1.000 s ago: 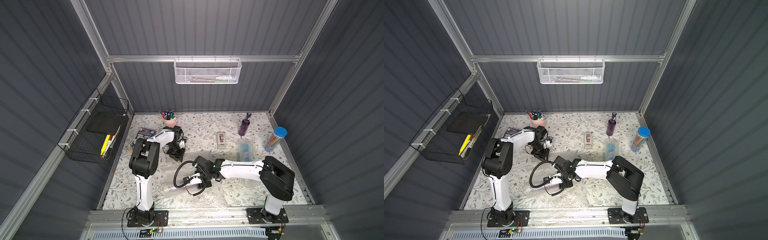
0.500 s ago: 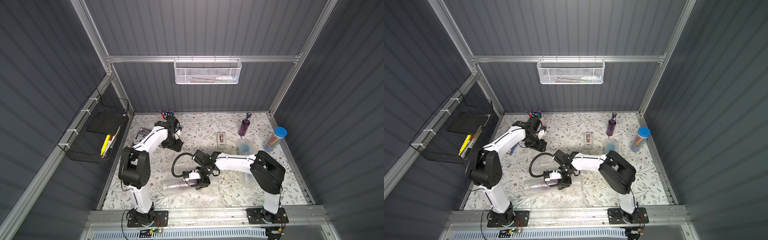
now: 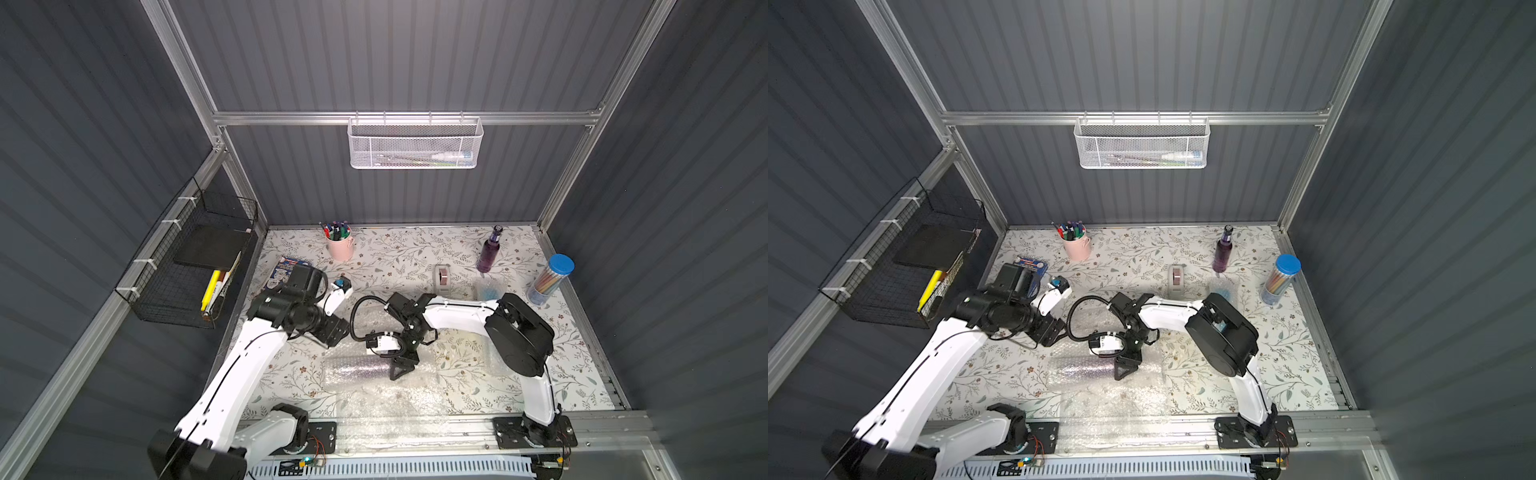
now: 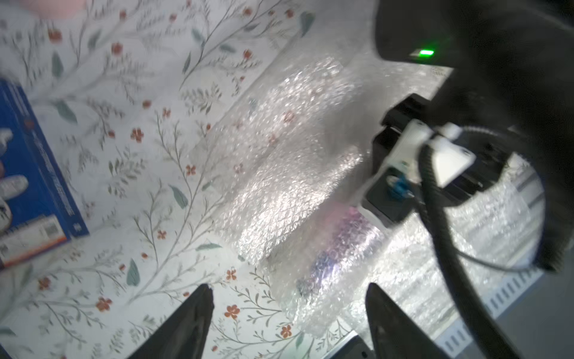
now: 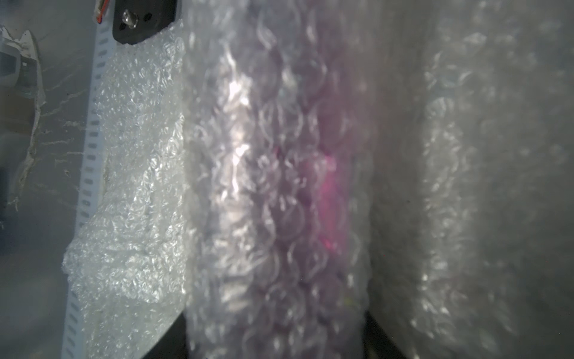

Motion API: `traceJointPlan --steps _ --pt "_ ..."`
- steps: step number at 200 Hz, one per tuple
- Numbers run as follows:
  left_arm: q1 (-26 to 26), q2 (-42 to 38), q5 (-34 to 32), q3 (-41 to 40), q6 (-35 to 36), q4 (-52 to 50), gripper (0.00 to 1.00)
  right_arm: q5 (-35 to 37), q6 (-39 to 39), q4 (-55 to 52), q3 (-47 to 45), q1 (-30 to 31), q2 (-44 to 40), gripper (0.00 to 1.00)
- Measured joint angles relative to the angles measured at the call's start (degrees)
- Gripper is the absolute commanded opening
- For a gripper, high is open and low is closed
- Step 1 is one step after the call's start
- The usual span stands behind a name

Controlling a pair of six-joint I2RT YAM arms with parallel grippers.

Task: Wrap wine bottles in bubble wrap
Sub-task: Wrap the bubble wrap around the bubble wrap.

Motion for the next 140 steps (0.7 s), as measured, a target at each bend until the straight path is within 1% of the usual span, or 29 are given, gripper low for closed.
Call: traceJointPlan --steps 7,26,37,53,69,75,85,93,106,116,128,140 --pt "0.02 -1.75 2.03 -1.4 3.3 -0.39 0.84 -0.55 0.02 -0.9 0.79 -0.26 0.68 0.5" --pt "0.0 -5.42 7.58 -6.95 11.54 -1.2 0.86 -1.84 0.02 -2.86 2.38 -0.74 2.01 0.51" --pt "-0.02 -6.43 9.73 -10.23 15.47 -1.92 0.87 -2.45 0.0 -3.74 3.08 -1.03 2.62 0.52" --pt "-0.72 -6.86 11.13 -14.27 19.54 -2.58 0.94 -3.52 -0.11 -4.57 3.65 -1.51 3.23 0.53" --pt "-2.91 -8.72 12.04 -18.53 21.88 -0.57 0.96 -4.46 -0.44 -5.57 4.44 -1.88 3.98 0.54" --pt "-4.52 -9.53 11.78 -19.87 22.27 0.81 0.97 -4.68 -0.48 -6.01 4.76 -1.95 4.24 0.55" --pt "-8.9 -10.47 10.82 -22.23 22.93 4.13 0.97 -4.94 -0.68 -6.8 5.4 -2.01 4.74 0.55" --pt "-12.81 -10.21 8.87 -23.63 23.61 7.04 0.97 -5.07 -0.85 -7.28 5.81 -2.03 5.01 0.56" --pt "-17.51 -8.37 6.8 -25.38 24.76 12.24 0.95 -5.25 -1.03 -7.93 6.32 -2.1 5.42 0.56" --pt "-19.56 -6.08 5.62 -26.25 25.33 15.93 0.94 -5.35 -1.18 -8.37 6.62 -2.16 5.57 0.56" --pt "-20.85 -2.67 3.89 -27.08 26.03 20.13 0.9 -5.44 -1.4 -8.74 6.8 -2.19 5.7 0.56" --pt "-21.86 0.59 2.01 -27.74 26.51 24.0 0.84 -5.42 -1.46 -9.16 6.99 -2.19 5.84 0.56"
